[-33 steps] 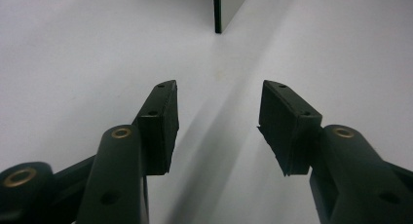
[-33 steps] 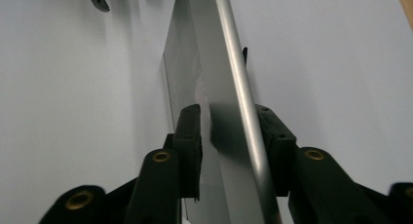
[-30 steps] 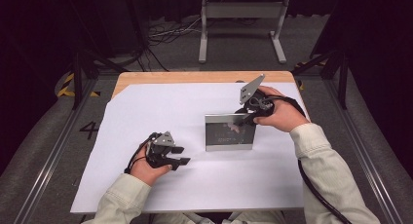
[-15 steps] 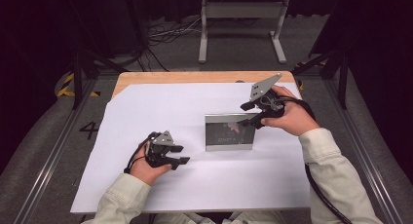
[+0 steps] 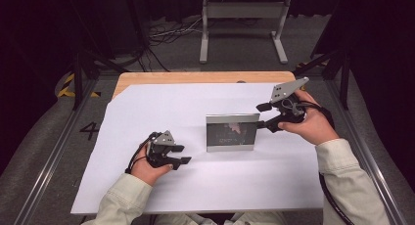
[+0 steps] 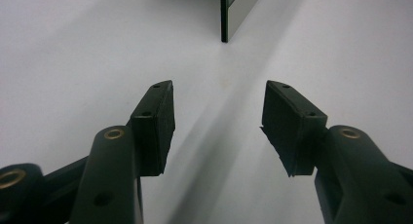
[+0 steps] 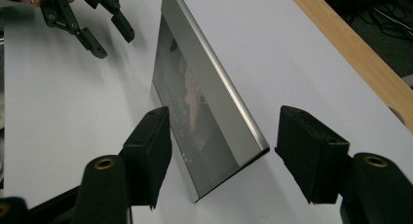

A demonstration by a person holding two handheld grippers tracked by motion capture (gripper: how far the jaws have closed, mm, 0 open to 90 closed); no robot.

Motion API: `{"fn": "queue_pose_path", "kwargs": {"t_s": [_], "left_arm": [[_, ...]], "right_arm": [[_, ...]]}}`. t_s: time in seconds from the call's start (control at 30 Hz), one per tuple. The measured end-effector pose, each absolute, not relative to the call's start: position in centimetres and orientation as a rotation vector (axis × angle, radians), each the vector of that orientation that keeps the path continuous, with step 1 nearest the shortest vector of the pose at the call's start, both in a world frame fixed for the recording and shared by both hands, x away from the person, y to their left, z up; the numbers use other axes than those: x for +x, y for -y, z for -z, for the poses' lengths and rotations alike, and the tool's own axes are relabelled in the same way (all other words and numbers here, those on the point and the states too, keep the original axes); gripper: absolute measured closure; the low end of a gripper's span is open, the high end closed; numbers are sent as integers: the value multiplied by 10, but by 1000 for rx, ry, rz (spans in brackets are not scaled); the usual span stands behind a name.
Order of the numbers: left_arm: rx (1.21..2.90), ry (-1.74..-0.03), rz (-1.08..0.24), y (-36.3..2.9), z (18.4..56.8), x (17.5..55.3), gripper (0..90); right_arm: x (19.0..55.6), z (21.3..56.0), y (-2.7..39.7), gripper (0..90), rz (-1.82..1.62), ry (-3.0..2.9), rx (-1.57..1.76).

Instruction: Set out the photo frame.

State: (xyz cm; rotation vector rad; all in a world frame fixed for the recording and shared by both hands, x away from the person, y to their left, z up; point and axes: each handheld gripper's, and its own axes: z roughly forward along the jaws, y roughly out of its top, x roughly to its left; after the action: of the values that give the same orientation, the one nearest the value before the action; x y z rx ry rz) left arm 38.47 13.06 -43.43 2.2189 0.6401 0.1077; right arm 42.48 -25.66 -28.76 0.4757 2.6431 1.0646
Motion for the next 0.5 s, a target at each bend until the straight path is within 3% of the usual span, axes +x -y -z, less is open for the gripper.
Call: {"fn": "queue_pose_path", "kwargs": {"t_s": [0.5], "left_arm": [[2215, -657, -114, -133, 436, 386, 465]], "right_arm": [[415, 292, 291, 382, -1094, -2590, 585]]}}
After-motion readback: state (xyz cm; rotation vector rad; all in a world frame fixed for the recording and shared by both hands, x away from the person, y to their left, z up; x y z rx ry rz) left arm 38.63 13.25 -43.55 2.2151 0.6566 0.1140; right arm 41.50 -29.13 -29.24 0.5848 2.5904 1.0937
